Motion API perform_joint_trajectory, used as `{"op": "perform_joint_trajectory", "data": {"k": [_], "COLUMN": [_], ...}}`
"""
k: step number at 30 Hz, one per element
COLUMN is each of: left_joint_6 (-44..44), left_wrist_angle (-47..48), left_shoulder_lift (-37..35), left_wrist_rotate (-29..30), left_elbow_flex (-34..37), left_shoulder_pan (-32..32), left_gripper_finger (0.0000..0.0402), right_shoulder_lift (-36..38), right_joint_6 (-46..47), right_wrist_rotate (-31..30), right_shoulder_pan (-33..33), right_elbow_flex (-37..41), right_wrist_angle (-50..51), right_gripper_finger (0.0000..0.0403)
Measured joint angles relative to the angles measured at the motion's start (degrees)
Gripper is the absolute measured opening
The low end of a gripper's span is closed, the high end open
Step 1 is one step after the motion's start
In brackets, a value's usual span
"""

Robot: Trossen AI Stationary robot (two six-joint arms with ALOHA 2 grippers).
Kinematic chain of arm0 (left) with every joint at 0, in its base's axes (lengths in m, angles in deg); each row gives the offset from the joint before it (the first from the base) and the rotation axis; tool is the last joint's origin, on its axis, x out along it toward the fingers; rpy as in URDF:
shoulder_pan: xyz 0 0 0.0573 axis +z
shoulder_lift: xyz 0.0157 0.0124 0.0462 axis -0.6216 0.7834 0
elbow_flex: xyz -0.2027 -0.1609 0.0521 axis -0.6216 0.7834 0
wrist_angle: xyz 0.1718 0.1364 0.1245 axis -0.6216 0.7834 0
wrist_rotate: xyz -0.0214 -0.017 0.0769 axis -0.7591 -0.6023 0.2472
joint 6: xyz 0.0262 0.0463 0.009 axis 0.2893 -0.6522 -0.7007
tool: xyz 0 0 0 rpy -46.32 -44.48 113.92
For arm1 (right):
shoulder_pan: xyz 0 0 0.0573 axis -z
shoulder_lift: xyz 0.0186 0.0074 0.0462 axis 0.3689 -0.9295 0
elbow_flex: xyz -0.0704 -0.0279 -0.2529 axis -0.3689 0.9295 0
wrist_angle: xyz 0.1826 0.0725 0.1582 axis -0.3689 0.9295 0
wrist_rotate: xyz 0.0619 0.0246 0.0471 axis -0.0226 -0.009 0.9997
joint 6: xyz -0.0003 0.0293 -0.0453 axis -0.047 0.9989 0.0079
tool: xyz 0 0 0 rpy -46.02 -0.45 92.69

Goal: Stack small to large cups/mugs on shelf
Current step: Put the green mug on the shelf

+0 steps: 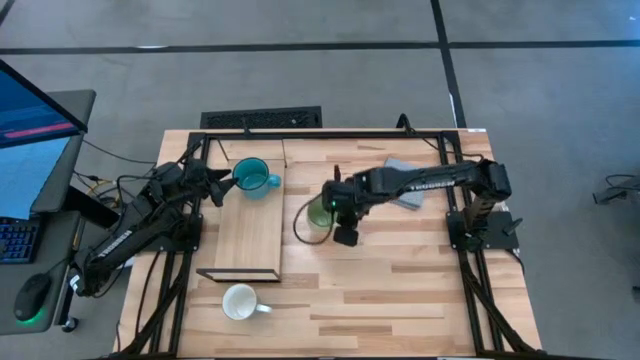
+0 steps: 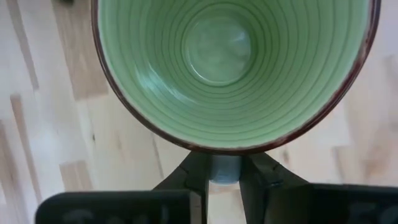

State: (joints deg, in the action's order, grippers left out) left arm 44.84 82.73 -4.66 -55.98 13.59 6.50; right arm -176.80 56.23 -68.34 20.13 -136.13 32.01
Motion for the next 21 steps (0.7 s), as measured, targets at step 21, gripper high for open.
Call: {"op": "perform_joint_trajectory", "data": {"k": [21], "left_joint_6": [-2.8], "left_wrist_angle": [-12.7], "left_shoulder_lift": [0.0], "left_wrist_rotate": [-1.1], "left_elbow_flex": [0.0], "left_shoulder_pan": [0.0], "left_gripper_finger": [0.0248], "right_shoulder_lift": [0.1], "right_joint_6": [-5.5], "right_wrist_rotate": [-1.3], "right_shoulder_pan": [7.2], "right_elbow_flex": [-11.4], "right_wrist_angle": [-4.5], "right_gripper_finger": [0.0068]}}
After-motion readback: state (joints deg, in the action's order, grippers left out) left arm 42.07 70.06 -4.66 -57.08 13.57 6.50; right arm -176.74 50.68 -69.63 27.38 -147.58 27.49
